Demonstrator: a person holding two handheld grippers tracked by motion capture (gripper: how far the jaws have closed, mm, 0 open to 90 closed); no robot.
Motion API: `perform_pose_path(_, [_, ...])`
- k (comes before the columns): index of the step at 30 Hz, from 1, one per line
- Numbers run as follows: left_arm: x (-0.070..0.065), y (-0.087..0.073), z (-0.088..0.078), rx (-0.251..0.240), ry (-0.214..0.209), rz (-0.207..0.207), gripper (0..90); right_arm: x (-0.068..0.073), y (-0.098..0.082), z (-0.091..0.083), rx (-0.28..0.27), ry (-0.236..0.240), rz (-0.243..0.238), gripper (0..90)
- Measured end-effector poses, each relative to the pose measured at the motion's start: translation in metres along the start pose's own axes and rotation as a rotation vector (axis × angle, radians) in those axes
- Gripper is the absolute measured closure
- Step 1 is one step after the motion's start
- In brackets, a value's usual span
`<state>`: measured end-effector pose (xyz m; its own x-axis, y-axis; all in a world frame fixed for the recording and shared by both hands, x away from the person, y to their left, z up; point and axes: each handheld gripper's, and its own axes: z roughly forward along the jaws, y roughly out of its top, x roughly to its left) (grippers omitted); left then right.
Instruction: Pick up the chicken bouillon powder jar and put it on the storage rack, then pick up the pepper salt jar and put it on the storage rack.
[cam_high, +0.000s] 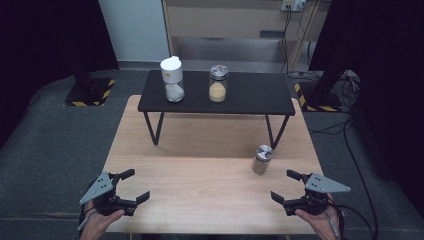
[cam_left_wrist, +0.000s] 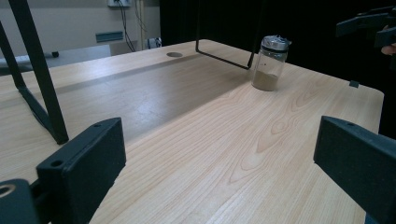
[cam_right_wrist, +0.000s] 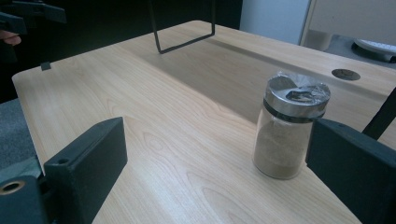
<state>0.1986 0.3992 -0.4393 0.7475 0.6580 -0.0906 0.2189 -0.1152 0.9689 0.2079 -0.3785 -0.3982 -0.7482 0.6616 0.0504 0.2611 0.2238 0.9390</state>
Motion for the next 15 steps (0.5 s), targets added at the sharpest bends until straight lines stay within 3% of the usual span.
perform_pose_path(15, [0.001, -0.002, -0.001, -0.018, 0.002, -0.015, 1.0, 0.001, 0.001, -0.013, -0.041, -0.044, 0.018, 6.1])
